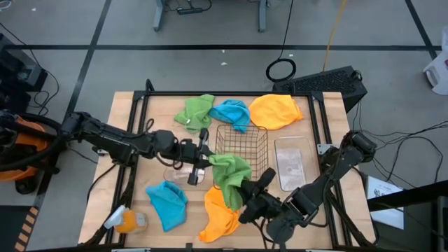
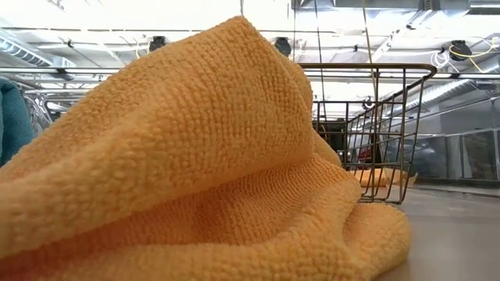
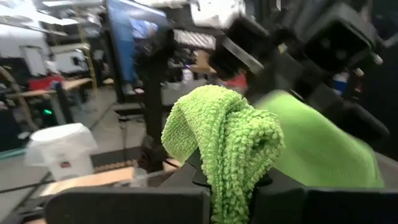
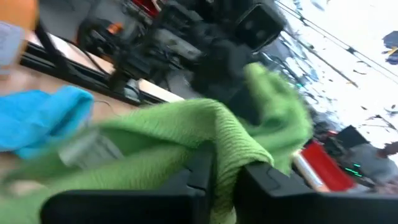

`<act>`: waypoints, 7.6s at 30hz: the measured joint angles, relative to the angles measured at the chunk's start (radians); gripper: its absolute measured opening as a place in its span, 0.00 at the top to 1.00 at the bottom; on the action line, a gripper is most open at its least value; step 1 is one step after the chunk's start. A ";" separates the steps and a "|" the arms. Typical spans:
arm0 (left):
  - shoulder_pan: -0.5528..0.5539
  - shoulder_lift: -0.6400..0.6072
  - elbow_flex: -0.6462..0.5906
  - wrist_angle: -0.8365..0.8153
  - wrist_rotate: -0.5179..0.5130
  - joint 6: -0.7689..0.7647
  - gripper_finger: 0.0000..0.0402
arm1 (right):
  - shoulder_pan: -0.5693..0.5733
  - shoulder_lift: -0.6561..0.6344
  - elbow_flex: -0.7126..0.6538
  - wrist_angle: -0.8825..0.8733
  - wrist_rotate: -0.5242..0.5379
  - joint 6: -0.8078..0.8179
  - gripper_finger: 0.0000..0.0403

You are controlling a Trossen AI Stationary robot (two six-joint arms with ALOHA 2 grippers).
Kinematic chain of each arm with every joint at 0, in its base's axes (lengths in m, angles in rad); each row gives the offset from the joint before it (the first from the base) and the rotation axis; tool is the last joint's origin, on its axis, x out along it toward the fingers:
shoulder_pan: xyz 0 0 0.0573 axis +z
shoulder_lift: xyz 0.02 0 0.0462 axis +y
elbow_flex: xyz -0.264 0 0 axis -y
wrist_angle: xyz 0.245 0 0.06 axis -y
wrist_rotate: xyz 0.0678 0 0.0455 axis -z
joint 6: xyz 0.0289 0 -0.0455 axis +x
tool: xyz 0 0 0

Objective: Sort microfiber towel by color & place in baskets
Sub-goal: Put the bottom green microfiber towel into the wire basket, then put the green microfiber towel into the wire basket

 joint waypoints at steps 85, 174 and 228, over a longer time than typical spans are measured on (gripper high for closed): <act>-0.265 -0.082 0.000 -0.420 -0.431 -0.338 0.23 | -0.680 -0.089 -0.251 -0.581 -1.084 0.386 0.99; -0.280 -0.080 -0.007 -0.399 -0.430 -0.312 0.23 | -0.695 -0.153 -0.559 0.031 -0.955 0.410 1.00; 0.690 -0.217 0.094 -0.927 -0.334 0.062 0.23 | -0.629 -0.283 -0.560 0.008 -0.965 0.323 1.00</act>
